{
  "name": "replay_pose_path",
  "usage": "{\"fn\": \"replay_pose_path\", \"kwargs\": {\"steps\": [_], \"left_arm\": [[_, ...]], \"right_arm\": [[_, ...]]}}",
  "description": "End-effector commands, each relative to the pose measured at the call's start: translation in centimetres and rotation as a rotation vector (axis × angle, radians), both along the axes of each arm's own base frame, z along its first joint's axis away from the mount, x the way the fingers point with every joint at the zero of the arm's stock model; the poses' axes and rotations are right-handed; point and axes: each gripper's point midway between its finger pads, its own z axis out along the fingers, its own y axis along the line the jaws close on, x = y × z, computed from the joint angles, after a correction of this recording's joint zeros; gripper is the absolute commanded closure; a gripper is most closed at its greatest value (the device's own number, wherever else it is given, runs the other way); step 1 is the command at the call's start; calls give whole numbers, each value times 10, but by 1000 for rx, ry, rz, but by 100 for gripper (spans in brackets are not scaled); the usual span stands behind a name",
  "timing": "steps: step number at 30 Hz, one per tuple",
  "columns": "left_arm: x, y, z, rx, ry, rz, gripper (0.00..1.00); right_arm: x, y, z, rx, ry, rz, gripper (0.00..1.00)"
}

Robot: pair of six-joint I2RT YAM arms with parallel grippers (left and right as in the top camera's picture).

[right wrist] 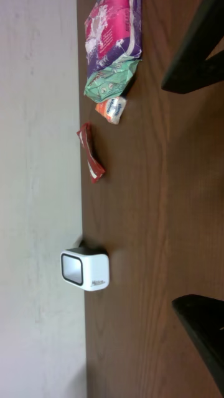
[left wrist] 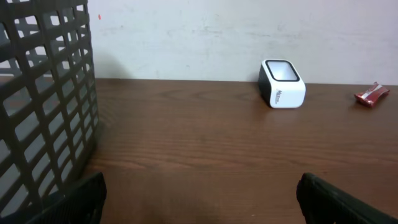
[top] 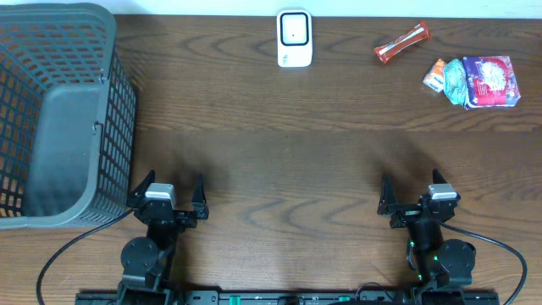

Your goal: Scan the item barcode

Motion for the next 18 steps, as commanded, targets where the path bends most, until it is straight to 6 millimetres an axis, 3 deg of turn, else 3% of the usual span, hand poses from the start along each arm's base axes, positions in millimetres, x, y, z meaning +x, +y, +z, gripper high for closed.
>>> {"fn": "replay_pose_path", "kwargs": {"steps": [1, 18], "left_arm": [[-1, 6, -16, 24, 53, 28, 2], [-1, 6, -15, 49, 46, 24, 2]], "right_arm": [[0, -5, -1, -12, -1, -22, 1], [0, -5, -1, -12, -1, -22, 1]]}}
